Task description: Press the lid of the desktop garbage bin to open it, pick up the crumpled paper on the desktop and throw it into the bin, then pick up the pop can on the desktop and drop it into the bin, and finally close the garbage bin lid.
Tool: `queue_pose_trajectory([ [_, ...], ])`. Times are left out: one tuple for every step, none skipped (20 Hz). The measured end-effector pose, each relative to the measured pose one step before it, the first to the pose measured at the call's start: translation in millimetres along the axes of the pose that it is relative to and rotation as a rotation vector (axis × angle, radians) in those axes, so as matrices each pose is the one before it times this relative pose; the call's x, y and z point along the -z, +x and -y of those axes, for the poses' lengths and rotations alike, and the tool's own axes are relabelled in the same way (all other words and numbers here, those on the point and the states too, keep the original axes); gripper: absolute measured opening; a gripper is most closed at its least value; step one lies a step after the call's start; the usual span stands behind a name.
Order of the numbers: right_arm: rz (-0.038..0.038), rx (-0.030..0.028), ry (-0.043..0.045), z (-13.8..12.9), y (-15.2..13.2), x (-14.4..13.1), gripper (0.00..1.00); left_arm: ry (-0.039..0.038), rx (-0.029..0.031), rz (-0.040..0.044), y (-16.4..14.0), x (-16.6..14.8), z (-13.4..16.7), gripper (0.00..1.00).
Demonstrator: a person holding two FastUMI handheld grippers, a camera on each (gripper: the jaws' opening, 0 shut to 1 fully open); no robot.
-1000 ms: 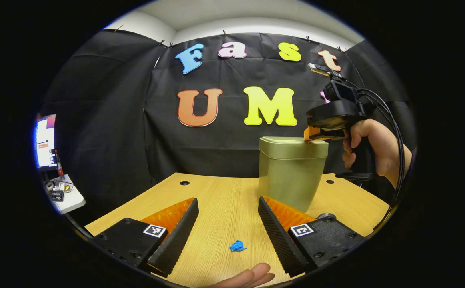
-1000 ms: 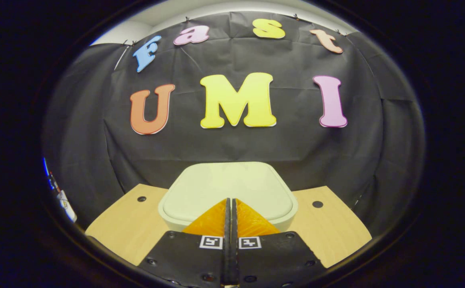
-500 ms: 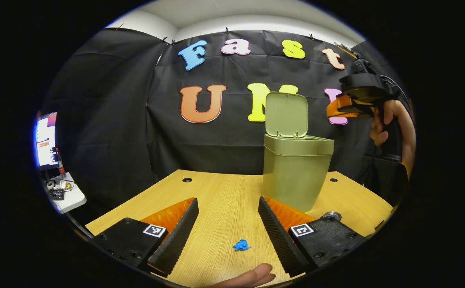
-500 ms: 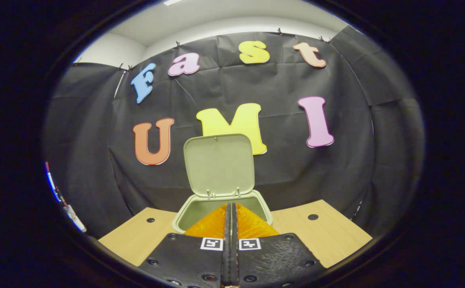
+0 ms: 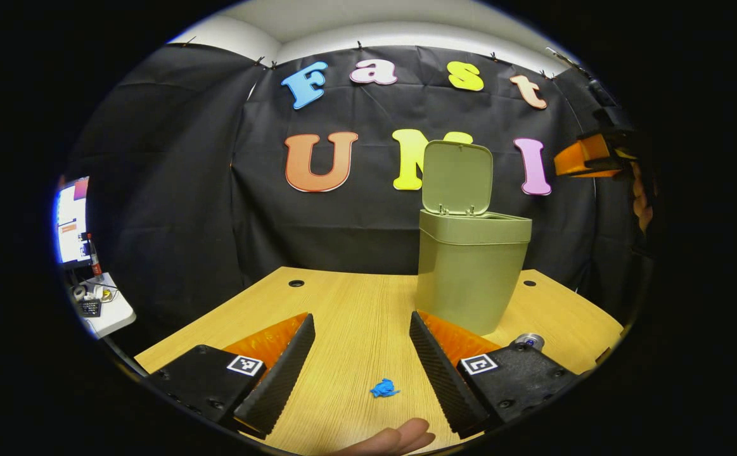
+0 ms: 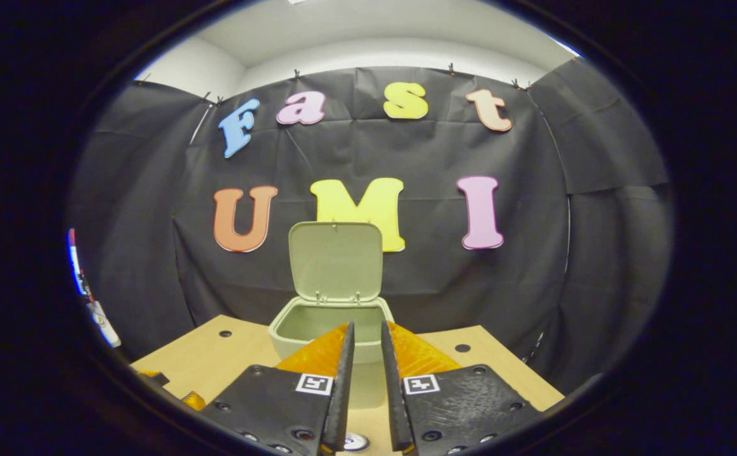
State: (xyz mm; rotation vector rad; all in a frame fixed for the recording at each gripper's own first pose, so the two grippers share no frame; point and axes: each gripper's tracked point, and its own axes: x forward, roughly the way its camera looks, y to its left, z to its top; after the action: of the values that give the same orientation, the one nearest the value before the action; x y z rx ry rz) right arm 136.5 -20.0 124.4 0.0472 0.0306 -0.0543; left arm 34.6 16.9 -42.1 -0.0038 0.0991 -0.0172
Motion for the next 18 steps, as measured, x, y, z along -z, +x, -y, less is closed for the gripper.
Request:
queue_pose_trajectory([
  [0.00456, -0.00931, 0.01319, 0.47, -8.79, 1.74, 0.29, 0.00448, -0.00164, -0.00094, -0.03, 0.26, -0.36, 0.97],
  [0.00564, -0.01026, 0.00661, 0.12, -8.67, 2.17, 0.31, 0.00095, -0.00432, -0.00219, 1.62, 0.36, -1.78, 0.97],
  [0.00558, -0.00507, 0.00268, 1.29, -7.21, 3.49, 0.37, -0.00330, -0.00523, -0.00403, 0.46, 1.10, -1.42, 0.97],
  [0.00307, 0.00314, -0.00350, 2.78, -6.53, 5.08, 0.40, -0.00485, -0.00512, -0.00339, 0.42, 0.93, -1.24, 0.97],
  [0.00667, 0.00690, -0.00574, 3.12, -6.18, 4.29, 0.47, -0.00241, -0.00006, -0.00076, -0.55, -0.33, -0.21, 0.97],
  [0.00823, -0.00423, -0.01226, 0.59, -5.42, 3.83, 0.48, -0.00082, 0.00669, 0.00708, -1.27, -1.93, 2.77, 0.97],
  [0.00194, -0.01030, -0.00801, -0.83, -4.70, 6.60, 0.52, 0.00447, 0.00482, 0.01109, -0.95, -3.15, 1.20, 0.97],
  [-0.00196, -0.00980, -0.00071, -0.46, -4.28, 6.57, 0.56, 0.00452, -0.00370, -0.00418, -0.32, 1.60, -1.80, 0.97],
  [-0.00741, -0.00857, 0.00608, 1.16, -4.69, 8.70, 0.69, 0.00098, -0.00557, 0.00034, -0.33, -0.46, -1.35, 0.97],
  [-0.00814, -0.00768, 0.00900, 0.44, -5.33, 8.36, 0.72, 0.00013, 0.00355, 0.00568, -0.73, -0.66, 0.74, 0.97],
  [-0.01130, -0.00589, 0.00148, -1.09, -5.03, 9.88, 0.80, -0.00131, 0.00908, 0.00110, 0.11, -0.38, 2.24, 0.97],
  [-0.00880, 0.00143, -0.00879, 0.78, -3.44, 8.36, 0.83, -0.00216, 0.00425, -0.00199, 0.53, 0.84, 0.56, 0.97],
  [-0.01056, 0.00084, -0.01419, 0.95, -3.38, 10.25, 0.87, -0.00112, -0.00263, 0.00141, 0.79, 0.81, -1.72, 0.97],
  [-0.00838, -0.00756, -0.01812, -1.21, -2.92, 9.83, 0.87, 0.00103, -0.00176, 0.00247, 2.83, 0.09, -1.41, 0.97],
  [-0.00378, -0.00471, -0.01799, 0.58, -3.97, 8.56, 0.90, 0.00348, -0.00185, -0.00167, 2.15, 1.68, -0.30, 0.97],
  [0.00218, -0.01168, -0.01507, -0.61, -2.18, 6.24, 0.92, 0.00596, -0.00551, -0.00914, 2.49, 3.31, -1.46, 0.97],
  [0.00478, -0.01000, -0.00990, -0.94, -5.22, 6.63, 0.96, 0.00460, -0.00655, -0.01151, 4.03, 4.15, -0.89, 0.97],
  [0.00414, -0.00502, -0.00813, 0.77, -5.18, 8.11, 0.95, 0.00156, -0.00496, -0.01503, 3.35, 5.03, -0.53, 0.97],
])
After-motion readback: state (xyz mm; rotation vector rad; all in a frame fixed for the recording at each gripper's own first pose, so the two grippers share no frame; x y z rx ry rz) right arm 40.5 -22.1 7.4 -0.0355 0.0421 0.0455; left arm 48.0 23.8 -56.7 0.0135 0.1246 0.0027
